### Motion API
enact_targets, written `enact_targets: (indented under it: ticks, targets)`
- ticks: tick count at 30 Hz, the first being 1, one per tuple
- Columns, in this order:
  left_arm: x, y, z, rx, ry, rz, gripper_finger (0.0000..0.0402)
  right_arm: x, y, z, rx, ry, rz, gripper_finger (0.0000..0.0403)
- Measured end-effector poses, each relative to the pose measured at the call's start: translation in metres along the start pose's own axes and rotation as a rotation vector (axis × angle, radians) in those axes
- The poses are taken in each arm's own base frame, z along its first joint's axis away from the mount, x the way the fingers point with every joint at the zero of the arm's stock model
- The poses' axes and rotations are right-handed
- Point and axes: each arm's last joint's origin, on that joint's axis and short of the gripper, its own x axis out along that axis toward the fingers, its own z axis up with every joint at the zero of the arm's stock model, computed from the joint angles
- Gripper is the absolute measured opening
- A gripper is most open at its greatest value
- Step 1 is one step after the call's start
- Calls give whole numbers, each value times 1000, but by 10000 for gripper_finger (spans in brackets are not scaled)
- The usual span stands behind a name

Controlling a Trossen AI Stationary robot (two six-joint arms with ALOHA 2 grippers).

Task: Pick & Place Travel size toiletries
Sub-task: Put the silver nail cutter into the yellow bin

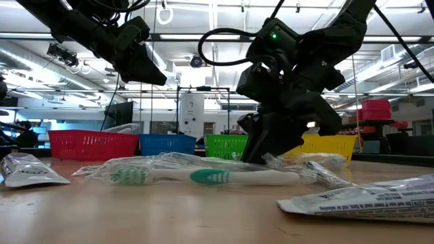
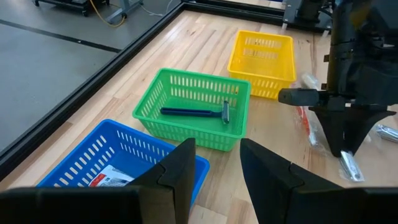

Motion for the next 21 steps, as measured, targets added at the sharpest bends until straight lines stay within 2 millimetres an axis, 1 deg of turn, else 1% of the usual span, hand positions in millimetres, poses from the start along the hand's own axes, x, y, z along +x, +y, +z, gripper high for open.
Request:
enact_targets:
  ticks: [3,6,9,12,14,17,19,21]
  targets:
    - [0,0,0,0,0,0,135,-4,1,3,2,-17,15,74]
    - [0,0,0,0,0,0,135,-22,3,16,-1,-74,9,73]
    - [0,0,0,0,0,0,135,-48,5,30,-15,-131,-16,73]
    - [0,0,0,-1,-2,0,135,-82,8,41,-19,-162,-112,73]
    - [0,0,0,-1,-3,1,135,-103,9,42,-11,-133,-192,73]
    - [0,0,0,-1,-4,3,135,-132,9,35,44,-62,-296,73]
    - [0,0,0,-1,-5,3,135,-148,8,30,120,-22,-364,73]
    - [0,0,0,-1,-5,4,135,-159,7,24,196,12,-416,73]
